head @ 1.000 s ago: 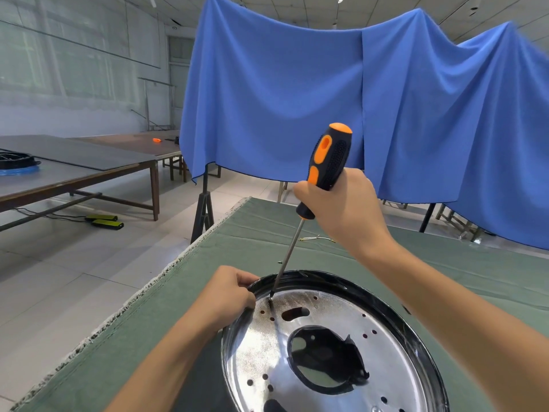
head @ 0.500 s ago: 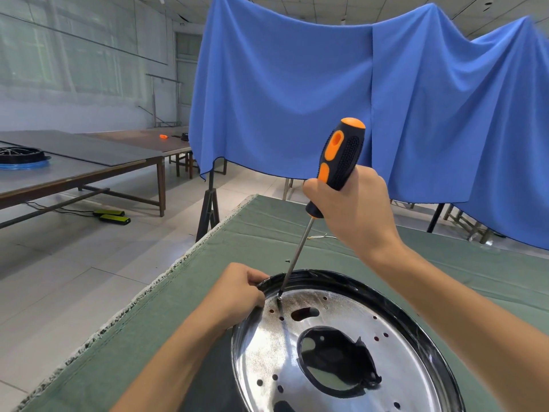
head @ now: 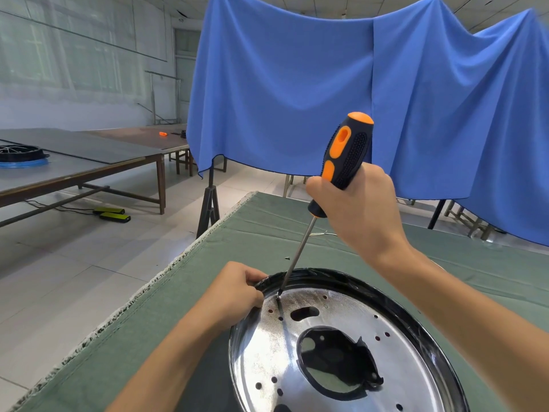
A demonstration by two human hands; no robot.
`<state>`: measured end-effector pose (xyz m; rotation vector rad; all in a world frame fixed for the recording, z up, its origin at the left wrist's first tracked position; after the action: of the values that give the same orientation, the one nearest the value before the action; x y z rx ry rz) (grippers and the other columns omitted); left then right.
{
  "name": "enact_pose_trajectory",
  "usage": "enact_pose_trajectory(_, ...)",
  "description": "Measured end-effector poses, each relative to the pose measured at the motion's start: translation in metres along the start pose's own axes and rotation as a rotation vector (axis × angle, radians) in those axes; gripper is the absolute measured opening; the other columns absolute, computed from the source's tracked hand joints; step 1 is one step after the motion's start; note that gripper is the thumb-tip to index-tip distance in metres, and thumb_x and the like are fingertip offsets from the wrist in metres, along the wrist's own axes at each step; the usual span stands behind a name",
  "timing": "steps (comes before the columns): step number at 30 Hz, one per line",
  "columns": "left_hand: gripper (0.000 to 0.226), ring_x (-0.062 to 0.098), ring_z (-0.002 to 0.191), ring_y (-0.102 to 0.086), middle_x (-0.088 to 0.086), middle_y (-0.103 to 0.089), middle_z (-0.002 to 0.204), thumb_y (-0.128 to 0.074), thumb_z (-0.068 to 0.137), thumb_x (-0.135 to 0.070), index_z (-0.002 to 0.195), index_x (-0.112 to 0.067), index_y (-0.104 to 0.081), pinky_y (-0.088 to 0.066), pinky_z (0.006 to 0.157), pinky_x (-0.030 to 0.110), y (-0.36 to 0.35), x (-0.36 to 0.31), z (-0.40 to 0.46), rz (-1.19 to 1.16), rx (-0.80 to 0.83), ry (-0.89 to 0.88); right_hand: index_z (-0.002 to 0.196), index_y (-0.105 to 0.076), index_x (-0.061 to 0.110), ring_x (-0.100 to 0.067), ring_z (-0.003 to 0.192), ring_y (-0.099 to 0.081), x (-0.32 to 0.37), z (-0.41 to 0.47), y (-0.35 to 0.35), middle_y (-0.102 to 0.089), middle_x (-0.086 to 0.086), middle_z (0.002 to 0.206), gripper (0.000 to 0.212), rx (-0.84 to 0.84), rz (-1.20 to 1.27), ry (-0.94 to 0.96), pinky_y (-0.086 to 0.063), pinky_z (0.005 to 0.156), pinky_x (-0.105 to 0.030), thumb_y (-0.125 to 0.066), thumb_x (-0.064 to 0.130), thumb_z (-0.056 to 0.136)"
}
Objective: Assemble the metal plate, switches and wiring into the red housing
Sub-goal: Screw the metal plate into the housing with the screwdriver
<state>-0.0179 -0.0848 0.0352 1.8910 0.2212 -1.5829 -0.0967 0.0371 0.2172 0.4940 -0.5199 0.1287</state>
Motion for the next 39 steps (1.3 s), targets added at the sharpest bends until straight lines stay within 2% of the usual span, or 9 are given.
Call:
enact_pose_trajectory(5, 0.04, 0.024, 0.057, -0.059, 0.03, -0.068, 0.083, -0.05, 0.076, 0.017, 0.084, -0.012, -0.077, -0.051, 0.059, 0.031, -0.0004, -0.0006, -0.0012, -0.003, 0.006, 0.0, 0.049, -0.033, 0.019, -0.004, 0.04, -0.04, 0.0006, -0.0007, 0.0018, -0.04, 0.015, 0.038, 0.038, -0.005, 0.014, 0.002, -0.032, 0.038, -0.012, -0.06, 0.011, 0.075)
enact_pose_trajectory(13, 0.039, 0.024, 0.057, -0.06, 0.03, -0.068, 0.084, -0.051, 0.076, 0.017, 0.081, -0.013, -0.076, -0.051, 0.057, 0.029, -0.0012, -0.0013, 0.0003, 0.008, -0.01, -0.005, 0.051, -0.036, 0.016, -0.008, 0.045, -0.039, 0.0044, -0.0044, 0.0027, -0.039, 0.008, 0.041, 0.035, -0.015, 0.006, 0.025, -0.035, 0.041, -0.017, -0.061, 0.012, 0.076)
enact_pose_trajectory(19, 0.041, 0.023, 0.057, -0.059, 0.027, -0.07, 0.083, -0.052, 0.076, 0.017, 0.079, -0.017, -0.075, -0.052, 0.057, 0.028, 0.0007, -0.0004, 0.0024, 0.007, -0.022, 0.004, 0.05, -0.034, 0.018, -0.006, 0.044, -0.039, 0.0022, -0.0045, 0.0041, -0.036, 0.01, 0.037, 0.039, -0.03, 0.005, 0.023, -0.033, 0.041, -0.014, -0.061, 0.012, 0.076)
enact_pose_trajectory(23, 0.04, 0.022, 0.053, -0.057, 0.027, -0.07, 0.08, -0.051, 0.077, 0.017, 0.086, -0.012, -0.076, -0.051, 0.058, 0.029, 0.0004, 0.0004, 0.0015, -0.002, -0.014, 0.015, 0.05, -0.033, 0.018, -0.009, 0.045, -0.037, 0.0001, -0.0041, 0.0033, -0.039, 0.008, 0.04, 0.038, -0.025, 0.015, 0.007, -0.033, 0.04, -0.015, -0.061, 0.012, 0.076)
enact_pose_trajectory(28, 0.039, 0.02, 0.05, -0.058, 0.02, -0.07, 0.072, -0.052, 0.078, 0.016, 0.084, -0.014, -0.075, -0.054, 0.06, 0.032, 0.0003, 0.0004, -0.0003, -0.003, -0.012, 0.019, 0.049, -0.031, 0.019, -0.008, 0.042, -0.037, 0.0003, -0.004, 0.0042, -0.04, 0.012, 0.039, 0.04, -0.017, 0.02, -0.002, -0.031, 0.039, -0.014, -0.06, 0.012, 0.075)
enact_pose_trajectory(34, 0.039, 0.026, 0.058, -0.059, 0.031, -0.068, 0.083, -0.05, 0.077, 0.018, 0.084, -0.011, -0.076, -0.056, 0.069, 0.049, -0.0014, -0.0035, -0.0036, -0.005, -0.012, 0.013, 0.05, -0.035, 0.015, -0.01, 0.043, -0.036, 0.0058, -0.0046, 0.0018, -0.039, 0.01, 0.038, 0.036, -0.003, 0.011, -0.001, -0.034, 0.04, -0.021, -0.061, 0.012, 0.074)
enact_pose_trajectory(37, 0.038, 0.026, 0.056, -0.057, 0.033, -0.067, 0.081, -0.049, 0.077, 0.018, 0.085, -0.008, -0.076, -0.055, 0.069, 0.048, -0.0015, -0.0033, -0.0039, -0.006, -0.012, 0.013, 0.051, -0.036, 0.013, -0.011, 0.044, -0.035, 0.0072, -0.0058, 0.0005, -0.039, 0.009, 0.04, 0.033, -0.004, 0.022, -0.006, -0.036, 0.043, -0.027, -0.061, 0.013, 0.073)
enact_pose_trajectory(39, 0.038, 0.025, 0.054, -0.057, 0.03, -0.068, 0.078, -0.049, 0.076, 0.018, 0.083, -0.009, -0.075, -0.054, 0.066, 0.045, -0.001, -0.0027, -0.0037, -0.001, -0.018, 0.012, 0.051, -0.035, 0.015, -0.01, 0.044, -0.037, 0.0074, -0.0065, 0.0005, -0.041, 0.01, 0.041, 0.035, 0.0, 0.027, -0.002, -0.035, 0.042, -0.023, -0.061, 0.013, 0.074)
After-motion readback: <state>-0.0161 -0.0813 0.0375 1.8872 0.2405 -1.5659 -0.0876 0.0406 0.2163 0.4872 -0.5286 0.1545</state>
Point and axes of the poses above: each hand's wrist, its own z-axis towards the middle knuckle, its own y-axis out of the back of the hand, x = y × z, the point moved 8 cm from there along z, towards the middle knuckle
